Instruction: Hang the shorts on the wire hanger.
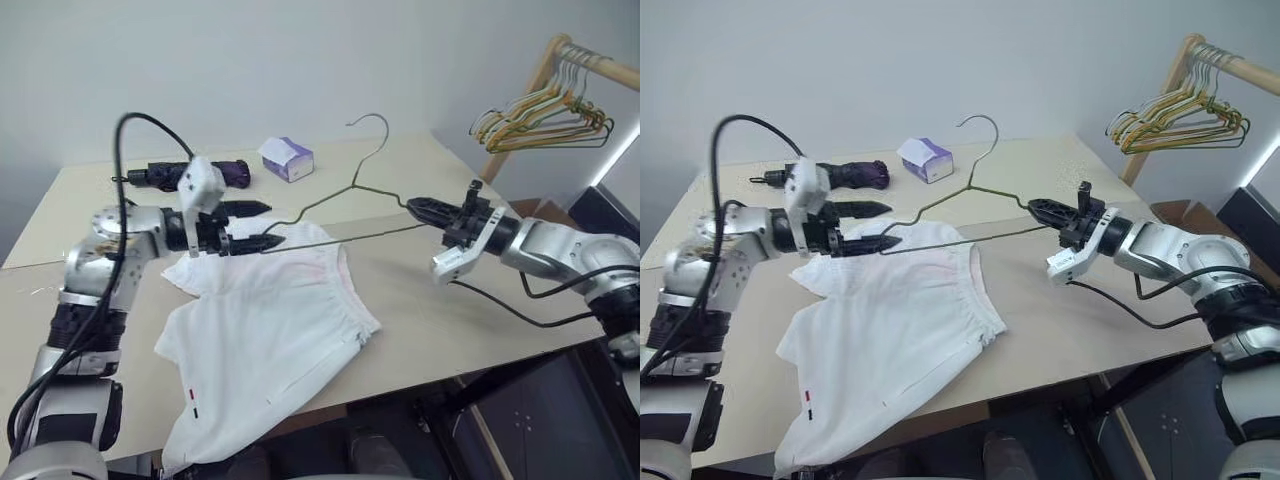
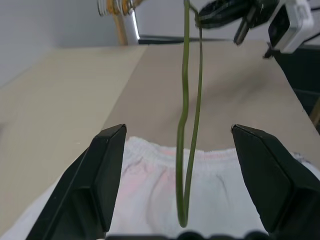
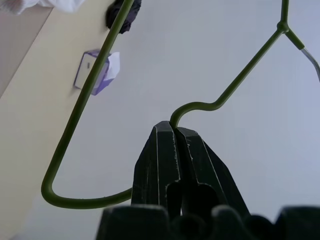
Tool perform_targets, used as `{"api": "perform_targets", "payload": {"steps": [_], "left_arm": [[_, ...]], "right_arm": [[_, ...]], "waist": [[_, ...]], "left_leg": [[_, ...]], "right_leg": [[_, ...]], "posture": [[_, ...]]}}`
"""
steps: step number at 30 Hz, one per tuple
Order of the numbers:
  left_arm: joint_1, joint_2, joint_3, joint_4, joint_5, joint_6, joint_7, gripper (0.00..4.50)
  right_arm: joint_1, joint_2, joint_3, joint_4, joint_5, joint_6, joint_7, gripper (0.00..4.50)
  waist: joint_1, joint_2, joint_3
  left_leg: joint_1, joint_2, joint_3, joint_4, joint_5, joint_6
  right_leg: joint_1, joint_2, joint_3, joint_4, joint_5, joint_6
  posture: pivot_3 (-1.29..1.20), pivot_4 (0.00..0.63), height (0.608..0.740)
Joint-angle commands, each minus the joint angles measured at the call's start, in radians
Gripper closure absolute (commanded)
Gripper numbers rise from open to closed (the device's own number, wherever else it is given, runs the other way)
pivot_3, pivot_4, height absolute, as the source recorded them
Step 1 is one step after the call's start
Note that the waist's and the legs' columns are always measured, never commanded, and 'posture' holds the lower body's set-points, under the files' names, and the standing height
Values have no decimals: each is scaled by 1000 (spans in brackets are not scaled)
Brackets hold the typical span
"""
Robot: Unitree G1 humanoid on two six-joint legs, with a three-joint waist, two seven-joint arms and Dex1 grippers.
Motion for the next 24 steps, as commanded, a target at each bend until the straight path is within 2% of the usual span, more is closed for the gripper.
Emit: {"api": "perform_targets", "payload": {"steps": [1,5,7,17,20,24], "left_arm": [[-40,7,-40,7,46,-4,-36,890],[-45,4,-95,48,134,-61,-44,890],[-51,-3,-101,60,151,-62,-40,1277],[-47,-22,-94,78,178,-98,-71,4417],[-46,-24,-91,77,179,-101,-75,4466],[-42,-25,-76,67,171,-90,-73,4500]], "right_arm": [[-50,10,2,21,-31,-32,-46,4476],[-64,22,-2,19,-26,-41,-38,4476],[-65,22,-7,12,-20,-43,-30,4500],[-60,22,-28,2,8,-27,4,4500],[-57,26,-33,4,41,-35,39,4500],[-37,21,-36,1,199,-119,160,3376]], "waist": [[-3,0,0],[-4,0,0],[-5,0,0],[-12,0,0],[-19,0,0],[-28,0,0]], "left_leg": [[0,0,0,0,0,0],[0,0,-1,0,0,0],[1,0,-1,0,0,0],[1,0,-2,0,0,0],[1,0,-3,1,0,0],[1,0,-7,1,0,0]], "right_leg": [[0,0,0,0,0,0],[0,0,1,0,0,0],[0,0,1,0,0,0],[1,0,1,1,1,1],[1,0,1,1,1,1],[1,0,2,1,1,1]], "posture": [[-119,0,740],[-124,0,740],[-131,0,740],[-136,0,740],[-135,0,740],[-134,0,740]]}}
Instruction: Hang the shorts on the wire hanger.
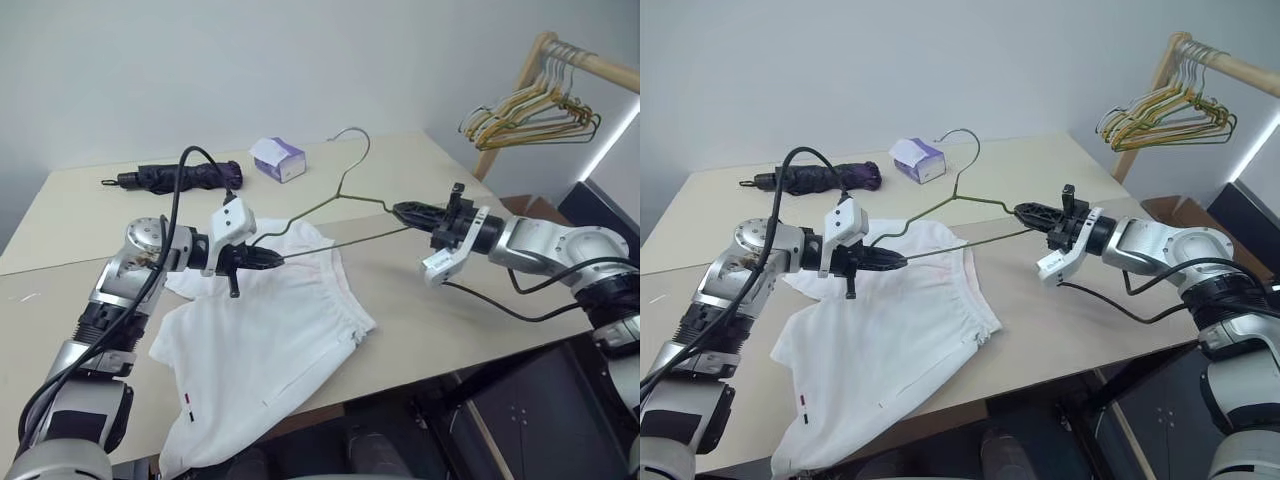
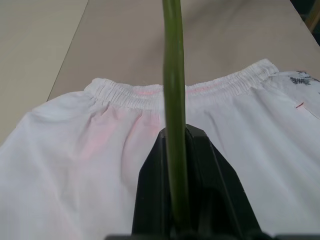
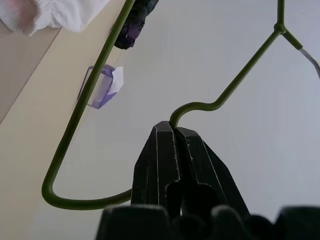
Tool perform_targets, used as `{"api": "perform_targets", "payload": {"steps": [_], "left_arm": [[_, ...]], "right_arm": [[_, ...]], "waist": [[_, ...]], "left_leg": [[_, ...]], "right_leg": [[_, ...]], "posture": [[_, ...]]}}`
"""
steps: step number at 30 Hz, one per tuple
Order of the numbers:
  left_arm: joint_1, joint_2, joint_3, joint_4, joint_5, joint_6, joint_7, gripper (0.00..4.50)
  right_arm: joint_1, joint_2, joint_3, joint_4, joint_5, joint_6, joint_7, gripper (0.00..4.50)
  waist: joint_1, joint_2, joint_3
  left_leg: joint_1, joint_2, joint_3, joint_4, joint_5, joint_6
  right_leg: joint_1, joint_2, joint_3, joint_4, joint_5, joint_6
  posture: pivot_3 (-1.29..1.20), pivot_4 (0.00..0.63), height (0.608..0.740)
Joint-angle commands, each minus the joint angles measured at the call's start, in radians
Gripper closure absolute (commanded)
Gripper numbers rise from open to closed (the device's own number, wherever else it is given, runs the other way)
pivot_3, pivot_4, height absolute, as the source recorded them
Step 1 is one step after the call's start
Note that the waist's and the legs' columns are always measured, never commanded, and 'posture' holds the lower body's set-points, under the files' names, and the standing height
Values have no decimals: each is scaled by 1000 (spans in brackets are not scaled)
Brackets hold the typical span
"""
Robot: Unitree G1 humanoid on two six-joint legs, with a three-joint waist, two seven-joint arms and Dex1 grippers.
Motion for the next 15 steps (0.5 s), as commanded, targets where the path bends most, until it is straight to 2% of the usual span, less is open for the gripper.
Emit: {"api": "perform_targets", "payload": {"steps": [1,4,7,10,13,15], "left_arm": [[-22,9,41,-21,-9,-5,4,4500],[2,32,55,-24,-1,-23,4,4500],[39,54,71,1,37,-146,19,4500],[79,83,64,37,87,-329,1,4500],[105,96,64,44,95,-431,-30,4500],[115,87,67,45,106,-471,-10,4500]], "right_arm": [[8,-20,-45,-32,214,-92,138,3086],[48,-35,-50,-67,382,-117,276,2105],[145,-73,-26,-217,810,42,593,1068],[225,-108,-54,-409,1191,353,887,42],[246,-126,-105,-509,1395,648,1062,42],[238,-119,-119,-515,1386,758,1117,42]], "waist": [[-2,0,0],[-7,0,0],[-9,0,0],[-9,0,0],[-2,0,0],[7,0,0]], "left_leg": [[0,0,-1,0,0,0],[1,0,-2,0,0,0],[4,0,-2,0,0,0],[13,1,-4,-1,-1,2],[15,3,-4,0,-1,2],[15,4,-4,0,-1,2]], "right_leg": [[0,0,0,0,0,0],[2,0,0,0,0,0],[5,0,0,0,0,1],[16,0,-1,-3,0,1],[18,-2,1,-2,1,2],[18,-2,1,-3,2,3]], "posture": [[-138,0,740],[-135,0,740],[-125,0,740],[-113,0,740],[-99,0,740],[-95,0,740]]}}
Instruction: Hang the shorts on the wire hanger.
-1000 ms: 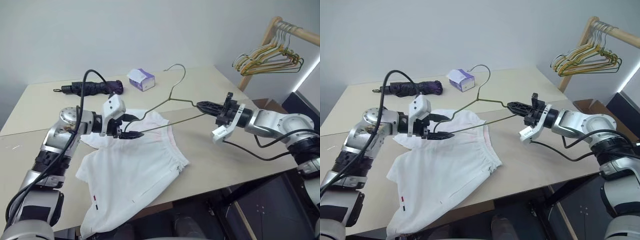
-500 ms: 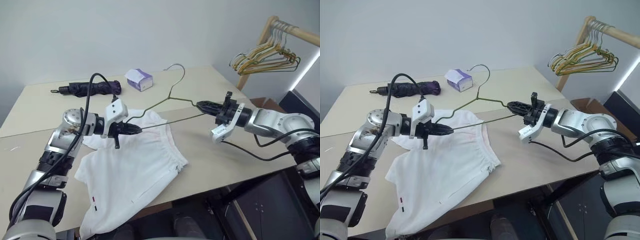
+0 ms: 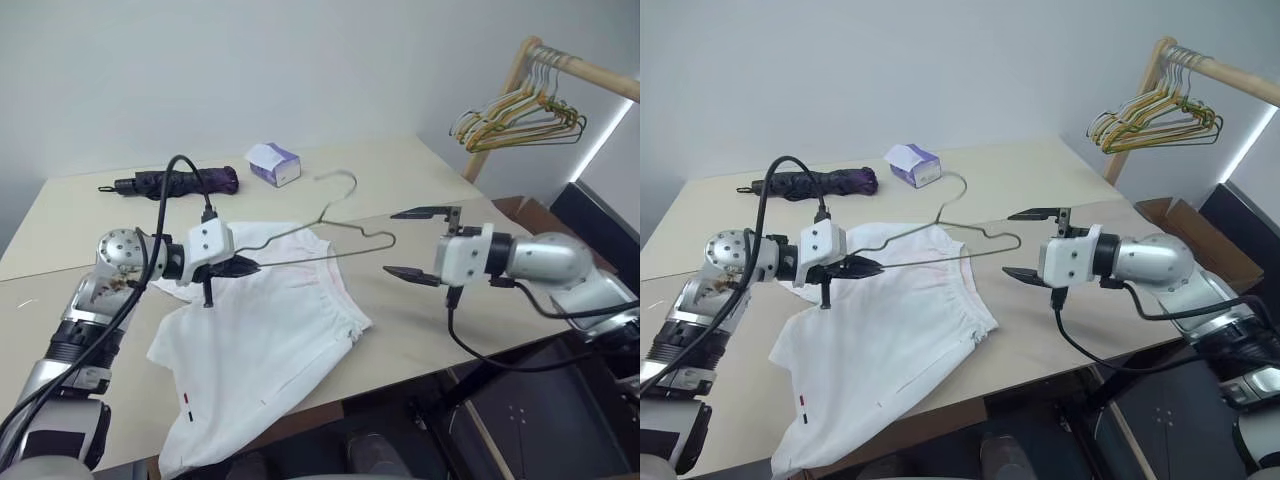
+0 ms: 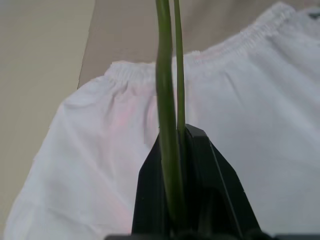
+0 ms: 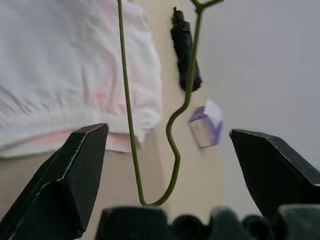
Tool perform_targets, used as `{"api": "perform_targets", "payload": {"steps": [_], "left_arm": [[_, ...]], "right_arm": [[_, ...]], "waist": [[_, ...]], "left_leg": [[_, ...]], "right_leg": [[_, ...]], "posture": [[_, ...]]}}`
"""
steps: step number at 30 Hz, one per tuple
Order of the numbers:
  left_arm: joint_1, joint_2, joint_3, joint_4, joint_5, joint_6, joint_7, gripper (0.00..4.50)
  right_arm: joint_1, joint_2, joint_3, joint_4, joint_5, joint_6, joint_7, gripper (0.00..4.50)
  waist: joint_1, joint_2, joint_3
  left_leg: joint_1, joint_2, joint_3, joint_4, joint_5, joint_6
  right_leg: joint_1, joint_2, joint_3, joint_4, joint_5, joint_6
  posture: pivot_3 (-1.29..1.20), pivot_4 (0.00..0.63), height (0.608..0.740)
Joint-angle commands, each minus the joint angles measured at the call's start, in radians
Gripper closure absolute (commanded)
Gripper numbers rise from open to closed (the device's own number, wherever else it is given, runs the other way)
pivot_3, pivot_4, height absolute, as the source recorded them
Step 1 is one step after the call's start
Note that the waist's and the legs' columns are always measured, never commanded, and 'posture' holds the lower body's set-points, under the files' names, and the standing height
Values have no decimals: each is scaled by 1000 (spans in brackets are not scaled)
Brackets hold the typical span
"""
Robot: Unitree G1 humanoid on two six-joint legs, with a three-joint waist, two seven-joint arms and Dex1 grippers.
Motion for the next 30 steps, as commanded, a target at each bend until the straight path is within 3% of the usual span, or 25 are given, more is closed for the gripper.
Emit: {"api": "perform_targets", "payload": {"steps": [1,5,14,27,30], "left_arm": [[-5,-5,27,-5,8,-78,18,4500],[2,-15,23,-19,-2,-88,12,4500],[9,-34,17,-50,-8,-80,4,4500],[39,-40,16,-87,-9,-84,-1,4500],[39,-40,17,-85,-6,-85,0,4500]], "right_arm": [[-30,3,-60,-31,39,213,111,42],[-81,54,-30,-18,-87,374,147,42],[-171,210,1,109,-260,470,259,42],[-171,299,-40,155,-310,420,372,4487],[-152,289,-59,132,-283,396,420,4487]], "waist": [[10,0,0],[30,1,0],[60,1,0],[87,1,0],[87,1,0]], "left_leg": [[0,0,0,0,0,0],[-2,0,3,0,0,0],[-19,-2,10,4,0,0],[-23,-2,9,10,0,0],[-23,-2,9,10,0,0]], "right_leg": [[0,0,0,0,0,0],[-4,0,0,-1,0,0],[-21,3,-1,4,3,-3],[-21,3,-7,4,2,-3],[-21,3,-7,4,2,-3]], "posture": [[-91,0,740],[-83,0,740],[-73,0,740],[-59,0,740],[-60,0,740]]}}
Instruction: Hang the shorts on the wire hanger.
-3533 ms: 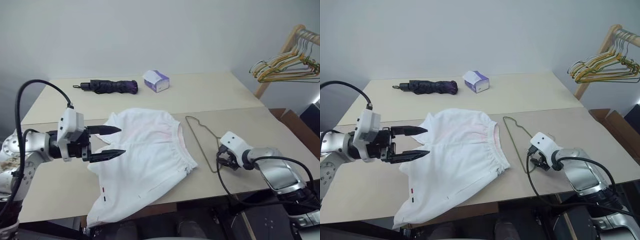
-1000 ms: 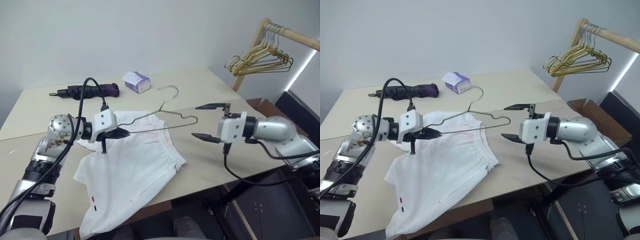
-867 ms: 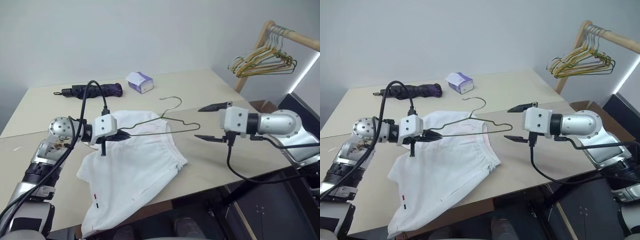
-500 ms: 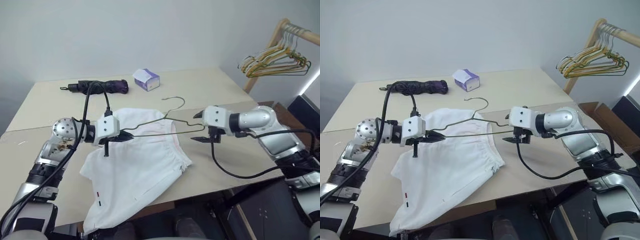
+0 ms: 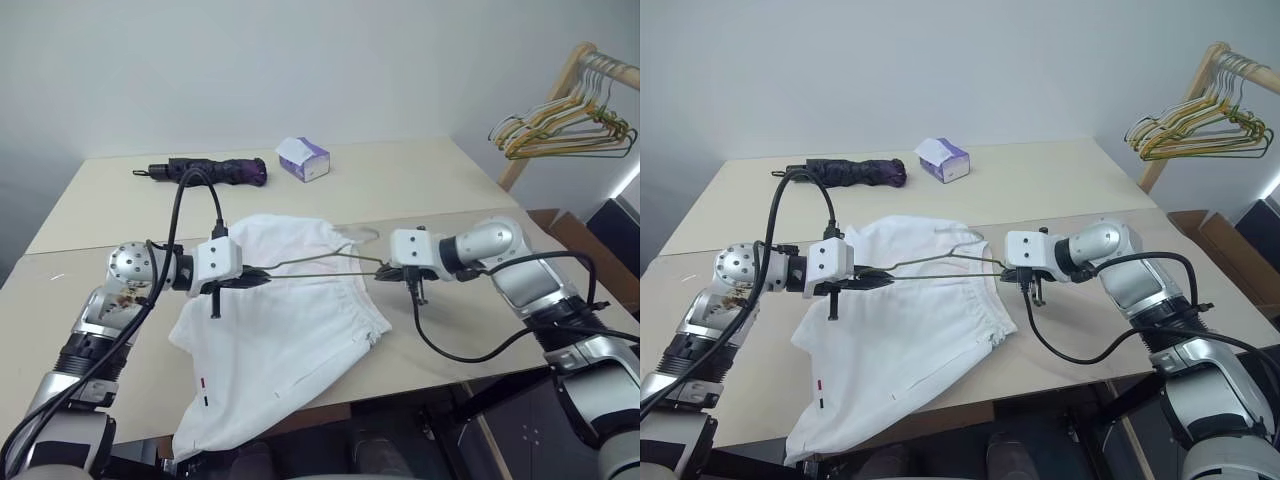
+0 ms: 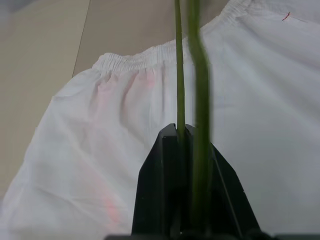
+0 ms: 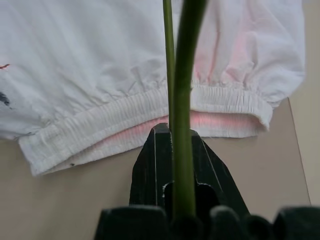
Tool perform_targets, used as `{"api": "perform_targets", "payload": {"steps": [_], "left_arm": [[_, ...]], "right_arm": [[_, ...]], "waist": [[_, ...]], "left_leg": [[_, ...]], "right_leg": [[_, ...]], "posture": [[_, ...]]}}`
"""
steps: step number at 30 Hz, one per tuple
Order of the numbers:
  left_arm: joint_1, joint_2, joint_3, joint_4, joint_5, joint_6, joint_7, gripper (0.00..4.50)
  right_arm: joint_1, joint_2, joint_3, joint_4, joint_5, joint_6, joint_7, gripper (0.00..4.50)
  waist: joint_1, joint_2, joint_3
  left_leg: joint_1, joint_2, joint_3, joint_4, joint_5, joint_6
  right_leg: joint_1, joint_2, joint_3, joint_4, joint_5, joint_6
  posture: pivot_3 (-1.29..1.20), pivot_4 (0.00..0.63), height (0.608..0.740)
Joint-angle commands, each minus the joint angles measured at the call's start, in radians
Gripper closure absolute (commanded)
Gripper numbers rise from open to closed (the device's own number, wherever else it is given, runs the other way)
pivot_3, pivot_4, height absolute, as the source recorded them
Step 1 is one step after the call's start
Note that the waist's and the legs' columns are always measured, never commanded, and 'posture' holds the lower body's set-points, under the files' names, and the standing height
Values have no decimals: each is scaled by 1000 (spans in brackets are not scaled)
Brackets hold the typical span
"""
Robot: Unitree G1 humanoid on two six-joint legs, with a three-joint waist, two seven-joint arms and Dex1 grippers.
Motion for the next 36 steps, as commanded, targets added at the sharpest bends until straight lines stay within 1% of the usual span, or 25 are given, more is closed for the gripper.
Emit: {"api": "perform_targets", "payload": {"steps": [1,3,6,9,12,15,16,17,18,21,22,24,27,29,33,36], "left_arm": [[-9,-1,11,-29,-10,-28,-4,4500],[-9,-2,13,-18,-12,-50,-12,4500],[-14,15,25,0,-79,-41,-108,3712],[2,14,72,-32,-154,31,-113,2713],[31,34,113,-37,-166,47,-86,1783],[76,49,156,-73,-204,108,-72,798],[93,52,168,-91,-217,128,-67,530],[115,54,180,-115,-231,152,-58,161],[136,51,192,-140,-242,173,-42,47],[204,31,209,-250,-236,241,62,47],[224,28,209,-291,-250,266,74,47],[249,16,212,-349,-278,299,90,47],[277,-38,228,-395,-309,276,126,47],[288,-57,232,-397,-302,244,136,47],[297,-61,234,-398,-297,234,149,47],[300,-61,238,-400,-298,233,161,47]], "right_arm": [[5,-15,-73,-53,50,-42,54,4487],[24,-24,-86,-68,60,-54,82,4487],[72,-56,-113,-118,84,-37,125,4500],[132,-86,-159,-171,130,21,138,4500],[253,-151,-249,-250,229,109,163,4500],[364,-210,-325,-291,307,234,161,4500],[394,-224,-342,-299,322,273,154,4500],[425,-236,-360,-302,340,323,143,4500],[446,-243,-375,-303,360,394,124,4500],[427,-262,-344,-284,379,741,31,4500],[403,-246,-342,-257,397,845,4,4500],[360,-207,-350,-209,425,984,-41,4500],[326,-146,-380,-118,455,1099,-91,4500],[326,-125,-409,-64,481,1140,-100,4500],[337,-118,-432,-19,514,1164,-102,4500],[356,-105,-497,5,549,1169,-104,4500]], "waist": [[0,0,0],[1,0,0],[2,0,0],[2,0,0],[7,0,0],[14,0,0],[15,0,0],[16,0,0],[17,0,0],[18,1,0],[18,1,0],[19,1,0],[21,1,-1],[24,1,-1],[30,1,0],[30,1,-1]], "left_leg": [[0,0,0,0,0,0],[0,0,0,0,0,0],[0,0,0,0,0,0],[0,0,0,0,0,0],[0,0,0,0,0,0],[0,0,0,0,0,0],[1,1,0,0,0,0],[1,1,1,0,0,0],[2,1,1,0,0,0],[3,2,2,0,0,-1],[3,2,2,0,0,-1],[2,2,3,0,-1,-1],[2,2,2,0,-1,-1],[2,1,2,0,0,-1],[0,-1,0,0,0,0],[0,-1,0,0,0,0]], "right_leg": [[0,0,0,0,0,0],[0,0,0,0,0,0],[0,0,0,0,0,0],[0,0,0,0,0,0],[0,0,-1,0,-1,2],[0,0,-1,0,-2,2],[1,0,-1,0,-2,2],[1,0,-1,0,-2,3],[1,0,-1,0,-2,3],[1,-1,-1,0,-3,5],[1,-1,0,0,-3,4],[1,-1,0,0,-1,0],[0,0,0,-1,0,-1],[1,0,-1,-2,0,-1],[1,-1,0,-2,-1,0],[1,0,0,-2,-4,7]], "posture": [[-61,0,740],[-61,0,740],[-68,0,740],[-70,0,740],[-67,0,740],[-68,0,740],[-69,0,740],[-71,0,740],[-71,0,740],[-73,0,740],[-73,0,740],[-73,0,740],[-64,0,740],[-59,0,740],[-59,0,740],[-59,0,740]]}}
